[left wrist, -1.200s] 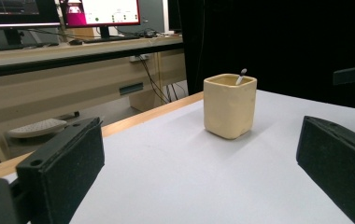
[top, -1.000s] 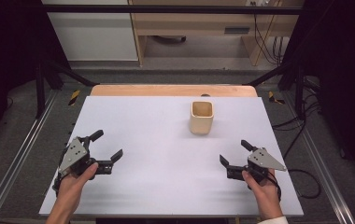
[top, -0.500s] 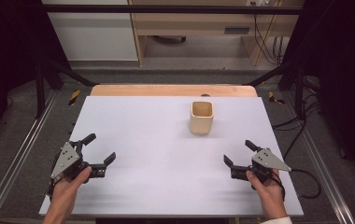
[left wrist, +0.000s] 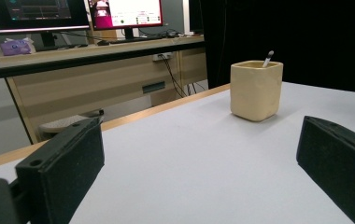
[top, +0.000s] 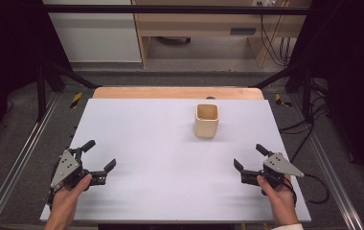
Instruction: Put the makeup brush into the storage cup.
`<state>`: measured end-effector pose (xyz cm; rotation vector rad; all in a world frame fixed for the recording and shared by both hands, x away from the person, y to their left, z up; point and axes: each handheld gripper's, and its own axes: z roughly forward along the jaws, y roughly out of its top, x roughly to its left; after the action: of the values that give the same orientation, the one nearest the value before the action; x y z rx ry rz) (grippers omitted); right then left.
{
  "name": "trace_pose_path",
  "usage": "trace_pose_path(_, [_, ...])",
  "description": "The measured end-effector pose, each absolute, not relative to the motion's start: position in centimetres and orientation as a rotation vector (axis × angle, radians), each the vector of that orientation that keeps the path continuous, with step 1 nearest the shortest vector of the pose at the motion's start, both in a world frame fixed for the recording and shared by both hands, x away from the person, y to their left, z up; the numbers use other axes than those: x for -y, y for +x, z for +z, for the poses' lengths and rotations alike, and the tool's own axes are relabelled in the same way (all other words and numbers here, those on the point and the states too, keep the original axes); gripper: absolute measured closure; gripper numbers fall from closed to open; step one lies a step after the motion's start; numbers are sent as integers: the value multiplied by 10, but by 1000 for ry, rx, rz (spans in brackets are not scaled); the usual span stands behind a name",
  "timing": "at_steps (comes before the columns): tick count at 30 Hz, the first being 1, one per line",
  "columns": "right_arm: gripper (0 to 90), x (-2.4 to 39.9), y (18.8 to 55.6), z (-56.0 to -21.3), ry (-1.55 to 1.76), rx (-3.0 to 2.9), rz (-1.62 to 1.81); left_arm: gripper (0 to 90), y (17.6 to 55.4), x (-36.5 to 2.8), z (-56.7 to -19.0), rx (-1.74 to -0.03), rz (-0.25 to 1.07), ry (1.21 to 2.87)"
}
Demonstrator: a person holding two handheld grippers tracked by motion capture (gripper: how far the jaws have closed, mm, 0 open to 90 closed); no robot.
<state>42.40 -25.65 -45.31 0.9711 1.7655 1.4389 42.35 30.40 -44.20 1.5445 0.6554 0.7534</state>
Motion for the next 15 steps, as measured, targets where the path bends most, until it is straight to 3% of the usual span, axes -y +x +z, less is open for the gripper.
trace_pose_path(15, [23, 260, 422, -454, 949, -1759, 1441, 0, 416, -302, -455, -669, 727, 1569])
